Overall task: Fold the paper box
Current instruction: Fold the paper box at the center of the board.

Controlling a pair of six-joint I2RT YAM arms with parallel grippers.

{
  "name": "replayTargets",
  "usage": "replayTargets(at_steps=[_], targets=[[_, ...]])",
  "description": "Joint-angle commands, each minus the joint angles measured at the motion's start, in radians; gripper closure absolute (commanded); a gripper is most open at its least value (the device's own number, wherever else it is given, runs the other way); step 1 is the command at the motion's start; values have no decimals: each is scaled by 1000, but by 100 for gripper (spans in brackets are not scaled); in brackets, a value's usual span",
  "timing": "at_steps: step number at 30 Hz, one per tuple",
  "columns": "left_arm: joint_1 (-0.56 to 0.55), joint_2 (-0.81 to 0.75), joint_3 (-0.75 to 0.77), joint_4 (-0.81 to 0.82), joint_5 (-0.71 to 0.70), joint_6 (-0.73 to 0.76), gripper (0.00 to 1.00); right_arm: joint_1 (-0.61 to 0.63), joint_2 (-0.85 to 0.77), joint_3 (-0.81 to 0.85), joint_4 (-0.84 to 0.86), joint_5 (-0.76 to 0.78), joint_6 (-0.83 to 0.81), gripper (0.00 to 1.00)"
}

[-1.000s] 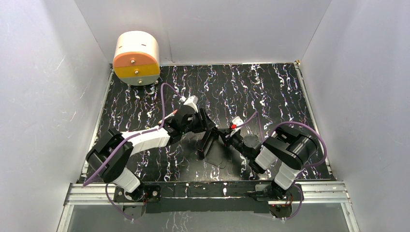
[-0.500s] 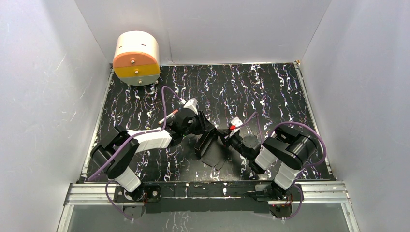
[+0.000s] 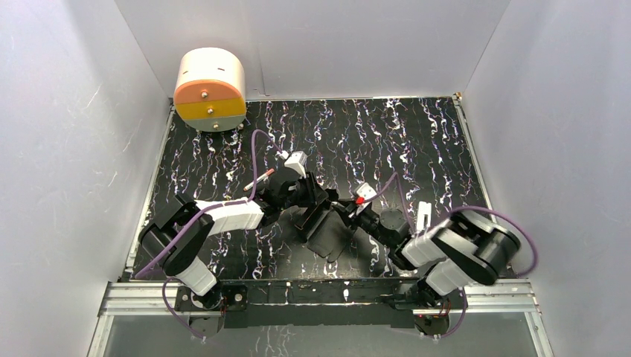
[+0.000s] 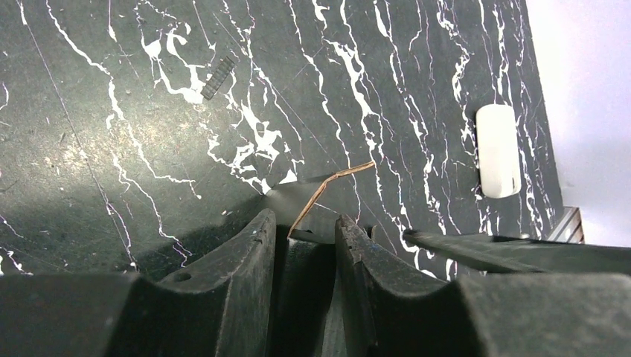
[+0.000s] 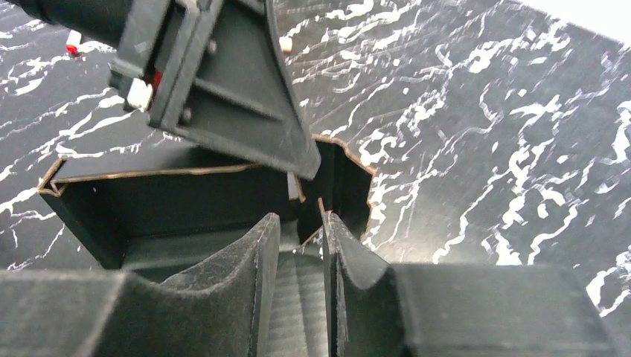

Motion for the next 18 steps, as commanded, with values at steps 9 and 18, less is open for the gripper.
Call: replayTargets(at_steps=[9,18], targets=[[-2,-34,-3,-46,43,126,84,-192,-378,120,-497,-109,-129,50],[-2,-27,9,-43,77,148,84,-373,-138,308,-518,-385,-170,51]])
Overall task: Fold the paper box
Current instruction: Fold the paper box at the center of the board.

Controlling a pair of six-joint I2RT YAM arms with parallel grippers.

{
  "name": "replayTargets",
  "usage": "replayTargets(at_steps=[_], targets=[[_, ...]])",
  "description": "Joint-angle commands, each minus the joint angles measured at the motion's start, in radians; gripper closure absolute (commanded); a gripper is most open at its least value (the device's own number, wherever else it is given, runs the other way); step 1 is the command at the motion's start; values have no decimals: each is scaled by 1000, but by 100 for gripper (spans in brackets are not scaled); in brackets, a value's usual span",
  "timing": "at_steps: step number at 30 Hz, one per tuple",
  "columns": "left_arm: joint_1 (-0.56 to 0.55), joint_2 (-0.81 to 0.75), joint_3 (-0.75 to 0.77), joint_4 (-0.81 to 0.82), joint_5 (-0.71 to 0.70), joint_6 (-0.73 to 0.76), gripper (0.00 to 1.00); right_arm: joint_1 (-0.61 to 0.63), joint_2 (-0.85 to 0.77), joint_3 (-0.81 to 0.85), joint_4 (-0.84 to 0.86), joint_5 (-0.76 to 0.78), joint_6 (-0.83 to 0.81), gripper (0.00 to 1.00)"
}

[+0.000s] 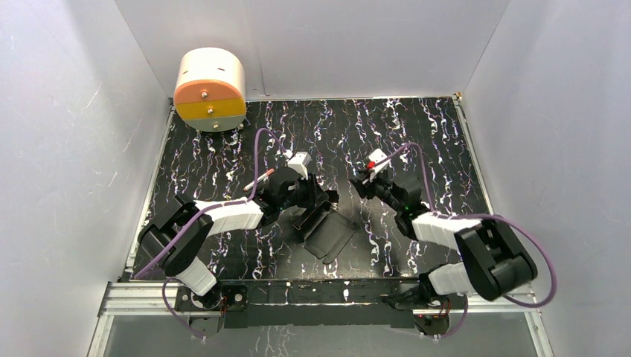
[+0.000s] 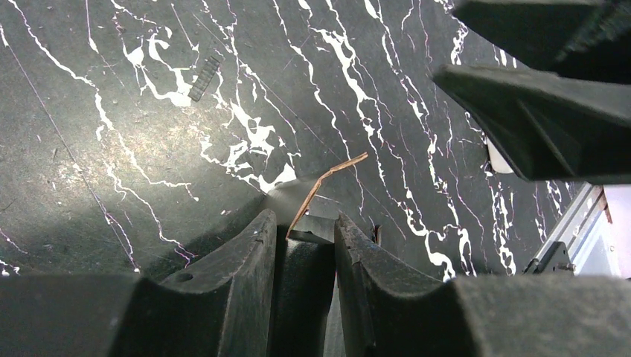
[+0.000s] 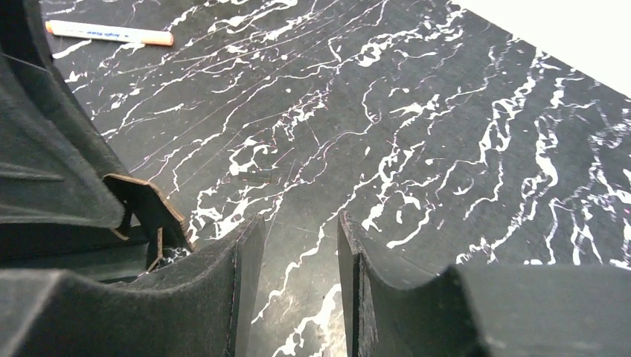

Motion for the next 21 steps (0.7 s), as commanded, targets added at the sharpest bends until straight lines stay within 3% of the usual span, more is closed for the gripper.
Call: replayTargets(at_steps=[1,11,21], targets=[[-2,-22,10,-42,29,48,84,-30,115,111,0,-179,-56,52],[-2,-23,18,-47,54,82,83,-30,340,251,-63,-464,-127,55],[-1,-16,15,-29,68,82,80,3,328,184,-66,-577,-122,58]])
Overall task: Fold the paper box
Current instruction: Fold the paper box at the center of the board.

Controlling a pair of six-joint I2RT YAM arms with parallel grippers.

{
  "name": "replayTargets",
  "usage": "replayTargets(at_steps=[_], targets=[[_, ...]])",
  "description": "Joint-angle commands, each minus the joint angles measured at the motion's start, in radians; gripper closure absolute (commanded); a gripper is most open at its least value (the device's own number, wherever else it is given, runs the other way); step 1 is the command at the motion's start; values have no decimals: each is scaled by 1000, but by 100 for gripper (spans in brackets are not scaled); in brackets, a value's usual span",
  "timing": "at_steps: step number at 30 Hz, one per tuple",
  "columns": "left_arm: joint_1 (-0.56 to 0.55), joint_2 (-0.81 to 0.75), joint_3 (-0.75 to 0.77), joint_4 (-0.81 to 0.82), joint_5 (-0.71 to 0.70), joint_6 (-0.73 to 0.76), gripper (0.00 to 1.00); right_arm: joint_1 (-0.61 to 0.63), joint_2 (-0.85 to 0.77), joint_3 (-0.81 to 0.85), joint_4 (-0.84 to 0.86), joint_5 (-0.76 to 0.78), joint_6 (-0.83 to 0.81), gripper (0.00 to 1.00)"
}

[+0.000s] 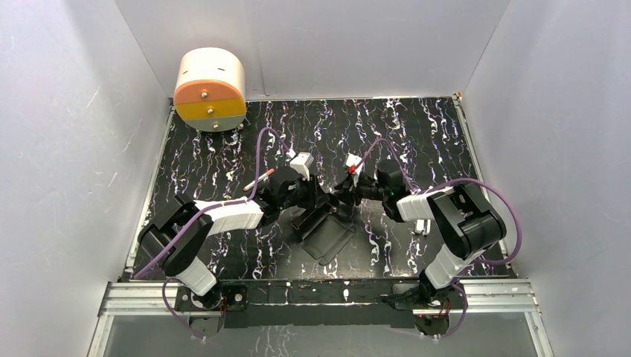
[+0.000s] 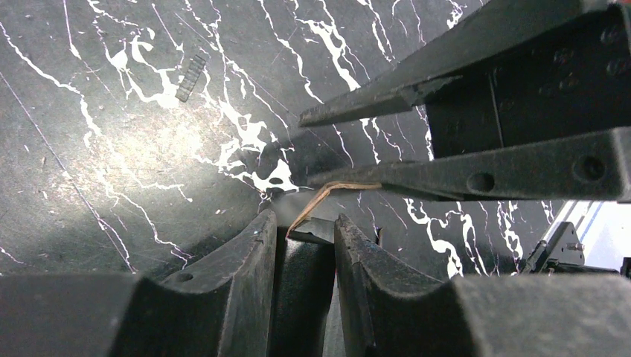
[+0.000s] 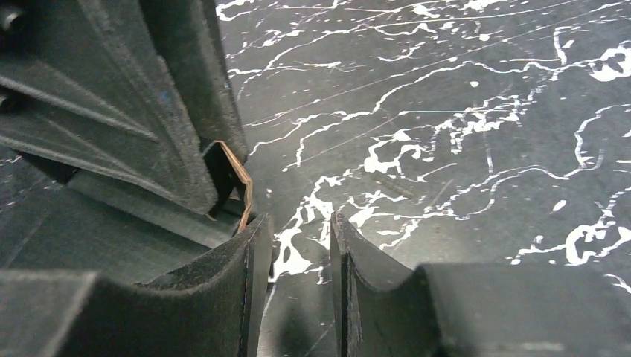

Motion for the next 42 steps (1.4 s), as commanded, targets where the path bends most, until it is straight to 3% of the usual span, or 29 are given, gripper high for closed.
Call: replayTargets(at_steps=[1,13,25,35,42], targets=[[-2,-14,9,-19,24,27,79,29,-27,-30,24,-84,-12,58],[-2,-19,-18,26,36,5,73,69,-46,-107,96,-55,25,56],[-2,-71,-56,50,44,-7,58,81,-69,-198,215,-13,75,53],[0,-216,-76,-89,-11,-4,46,101,-113,-217,199,29,75,52],[0,-422,-87,-399,-217,-48,41,127,-127,-231,195,48,79,52]])
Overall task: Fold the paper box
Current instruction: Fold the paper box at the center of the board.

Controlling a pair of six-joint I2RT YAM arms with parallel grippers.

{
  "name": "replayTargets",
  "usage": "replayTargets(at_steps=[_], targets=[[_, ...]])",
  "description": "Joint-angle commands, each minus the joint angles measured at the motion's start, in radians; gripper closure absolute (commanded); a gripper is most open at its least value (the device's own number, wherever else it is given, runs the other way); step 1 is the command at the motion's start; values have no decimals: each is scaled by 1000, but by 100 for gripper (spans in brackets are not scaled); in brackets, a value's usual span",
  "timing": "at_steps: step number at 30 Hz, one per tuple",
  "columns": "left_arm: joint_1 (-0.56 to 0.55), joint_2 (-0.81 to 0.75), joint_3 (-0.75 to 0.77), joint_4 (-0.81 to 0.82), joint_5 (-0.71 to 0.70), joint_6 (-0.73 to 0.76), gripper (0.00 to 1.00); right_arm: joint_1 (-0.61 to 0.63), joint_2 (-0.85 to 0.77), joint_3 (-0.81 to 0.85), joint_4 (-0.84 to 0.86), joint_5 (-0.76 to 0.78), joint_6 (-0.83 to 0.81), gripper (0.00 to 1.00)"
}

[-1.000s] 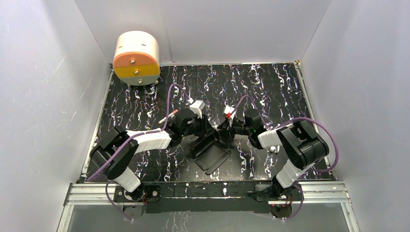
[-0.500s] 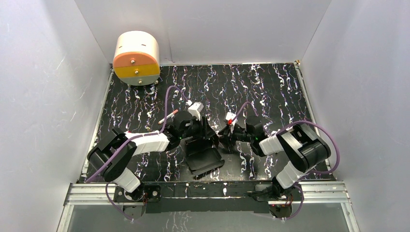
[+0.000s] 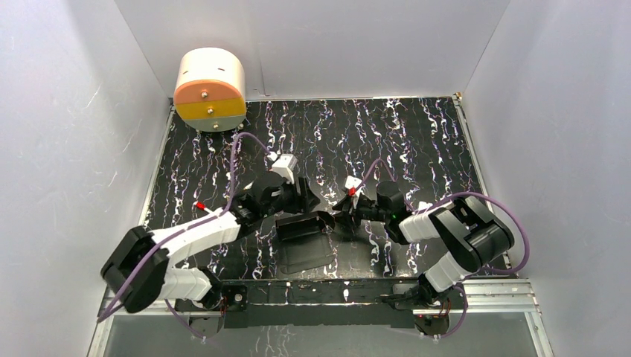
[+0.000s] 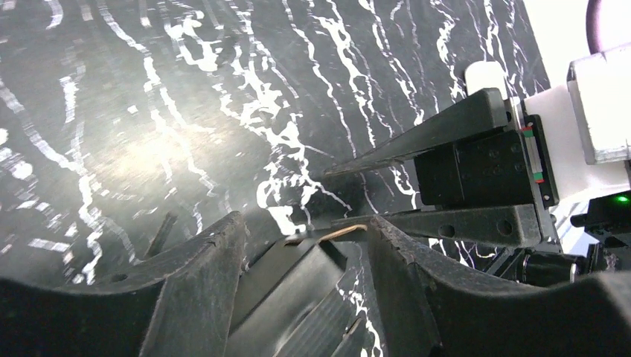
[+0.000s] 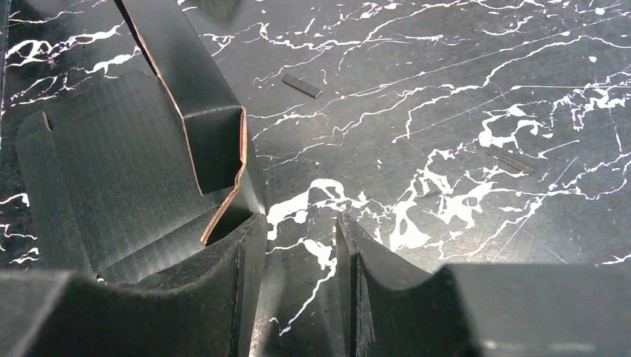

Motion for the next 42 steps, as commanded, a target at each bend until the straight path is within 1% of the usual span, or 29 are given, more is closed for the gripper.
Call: replayTargets(at_steps=[1,5,9,15,20,25,30,35,38,42], targets=[[0,-184,-25,-253,-174,-33,41,18,-37,-15,45,20,12,52],[-7,-379,-90,-415,-246,-81,40,27,-42,-18,45,35,14,52],[-17,-530,-169,-487,-265,-122,40,34,-41,-20,45,48,16,52],[-26,-666,-254,-526,-300,-130,41,41,-48,-22,42,59,20,52],[-33,-728,-334,-476,-309,-131,46,43,-54,-22,35,67,17,52],[-49,-762,-398,-397,-290,-109,51,47,-45,-20,39,70,18,52],[-62,-772,-450,-327,-297,-81,52,58,-45,-19,39,77,18,52],[-70,-710,-479,-176,-320,-46,55,73,-44,-19,39,90,21,52],[-81,-647,-499,-52,-334,-23,58,86,-49,-22,40,101,25,52],[-96,-559,-503,47,-379,10,63,104,-64,-37,39,122,32,52]])
